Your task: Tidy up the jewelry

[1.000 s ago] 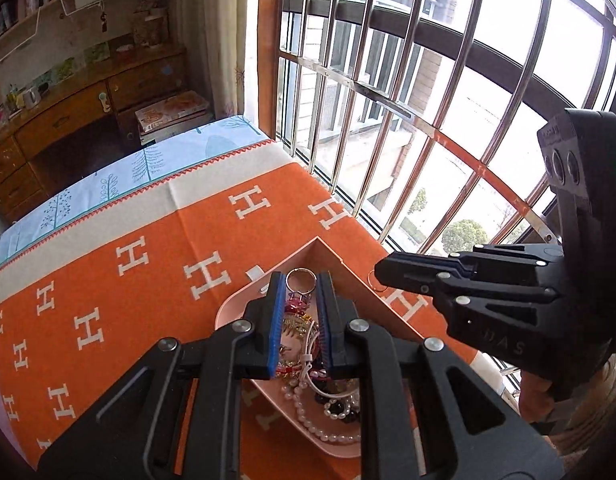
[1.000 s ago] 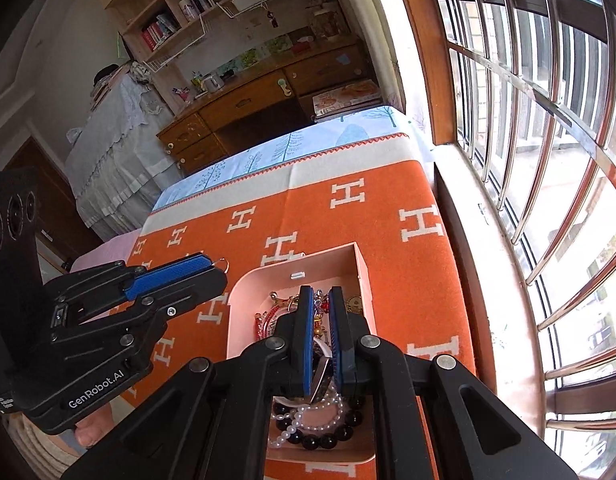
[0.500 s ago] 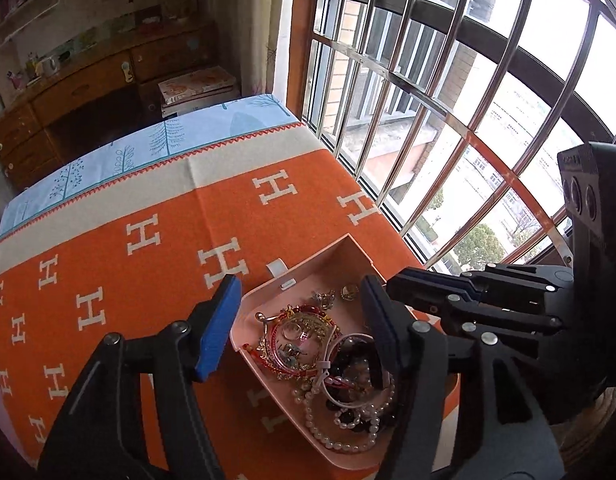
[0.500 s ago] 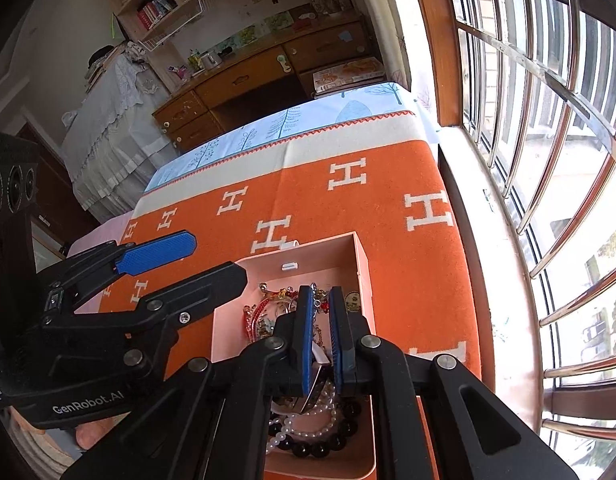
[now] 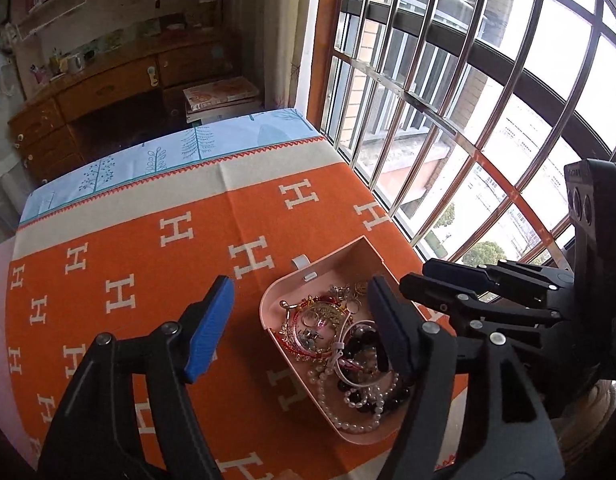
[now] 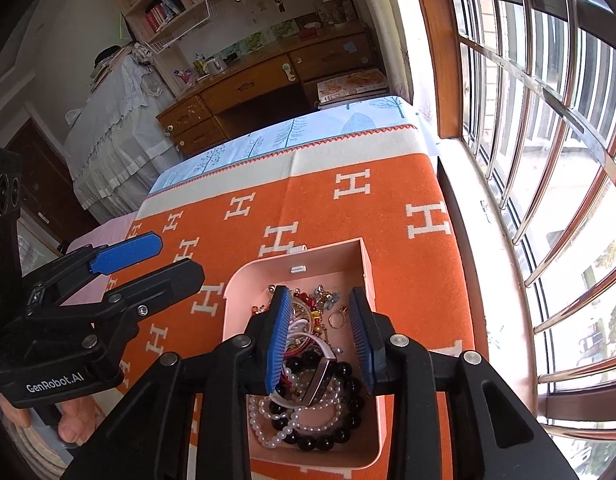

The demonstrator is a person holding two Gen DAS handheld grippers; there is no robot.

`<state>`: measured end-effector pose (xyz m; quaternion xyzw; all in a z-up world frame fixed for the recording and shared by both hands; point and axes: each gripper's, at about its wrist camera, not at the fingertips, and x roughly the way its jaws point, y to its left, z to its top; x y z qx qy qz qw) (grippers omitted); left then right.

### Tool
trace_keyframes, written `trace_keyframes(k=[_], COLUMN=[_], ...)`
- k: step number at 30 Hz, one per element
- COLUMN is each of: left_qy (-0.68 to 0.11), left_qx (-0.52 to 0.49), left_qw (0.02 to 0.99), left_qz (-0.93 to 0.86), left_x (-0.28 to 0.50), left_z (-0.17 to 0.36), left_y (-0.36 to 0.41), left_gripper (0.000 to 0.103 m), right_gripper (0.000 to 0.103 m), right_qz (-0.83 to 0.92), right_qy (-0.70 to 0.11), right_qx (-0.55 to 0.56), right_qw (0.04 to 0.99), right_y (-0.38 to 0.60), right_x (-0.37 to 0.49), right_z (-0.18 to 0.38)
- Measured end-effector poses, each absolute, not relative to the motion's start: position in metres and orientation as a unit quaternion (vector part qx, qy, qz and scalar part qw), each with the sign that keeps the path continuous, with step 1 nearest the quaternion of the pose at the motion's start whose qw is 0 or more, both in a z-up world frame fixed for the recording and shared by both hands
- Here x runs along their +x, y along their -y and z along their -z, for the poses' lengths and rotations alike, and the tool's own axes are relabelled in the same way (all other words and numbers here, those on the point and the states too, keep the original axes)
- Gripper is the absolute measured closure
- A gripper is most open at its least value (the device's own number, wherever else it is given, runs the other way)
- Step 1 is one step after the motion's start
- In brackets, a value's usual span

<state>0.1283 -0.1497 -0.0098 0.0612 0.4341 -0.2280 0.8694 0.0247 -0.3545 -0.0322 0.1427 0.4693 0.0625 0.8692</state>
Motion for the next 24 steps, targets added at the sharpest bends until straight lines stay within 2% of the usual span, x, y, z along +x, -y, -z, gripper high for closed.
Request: trace_keyframes(k=[7,8,11,15,17,22,24], left_qy=[-0.41,-0.406,-0.393,-0.386,-0.389,-0.383,-0.368], left_qx=[0.053,0.051,0.049,0.052,0.045,0.041,0.035], left_qw=[0.885,0.887,0.896,0.908,0.91,0.918,0.926], left_qz=[0.216,0.214,0.199,0.154,0.139,0.095,0.076], left_x=[0.1,0.094,0.075,0.049,0.036,0.003,-0.012], left_z=[-0.017,-0.02,-0.03,-0.032,-0.028,-0.017,-0.016], left_y=[0.13,0.126,0.114,0.1,0.093,0.082,0.077], left_gripper=[0.036,0.036,0.036,0.036,0.035,0.027,0.024], right_gripper=[0.071,0.067,0.064,0.045,0.045,0.045,0.04], right_qz=[-0.079,-0.082,-0.091,-0.098,-0.103,-0.098,-0.096], right_qy=[-0.445,-0.441,-0.426,-0.411,-0.408,-0.4,-0.392], right_qx=[0.112,0.11,0.107,0.111,0.112,0.105,0.101], right_qw=[0.885,0.887,0.894,0.899,0.9,0.905,0.909], right_y=[0.335,0.331,0.321,0.307,0.299,0.279,0.271], right_x=[-0.005,-0.011,-0.03,-0.059,-0.075,-0.114,-0.13], right_z=[0.001,-0.005,-0.018,-0.027,-0.029,-0.034,-0.037])
